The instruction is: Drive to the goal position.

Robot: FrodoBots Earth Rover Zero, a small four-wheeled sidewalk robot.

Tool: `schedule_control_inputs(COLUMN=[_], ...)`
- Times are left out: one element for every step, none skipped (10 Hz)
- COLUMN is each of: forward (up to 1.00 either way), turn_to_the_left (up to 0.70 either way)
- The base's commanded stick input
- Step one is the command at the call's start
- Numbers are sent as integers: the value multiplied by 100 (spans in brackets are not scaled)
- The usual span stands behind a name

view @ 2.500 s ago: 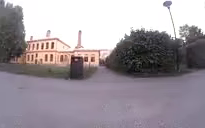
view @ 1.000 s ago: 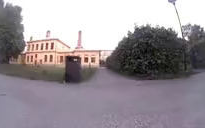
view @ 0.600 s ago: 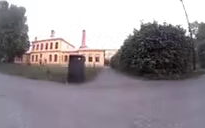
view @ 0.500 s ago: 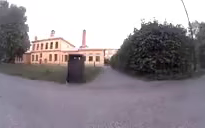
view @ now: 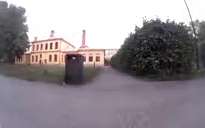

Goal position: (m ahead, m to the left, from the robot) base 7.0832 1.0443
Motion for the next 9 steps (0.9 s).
schedule_control_inputs(forward=[50,50,50,50,50,50,50,50,50], turn_to_the_left=[0,0,0,0,0,0,0,0,0])
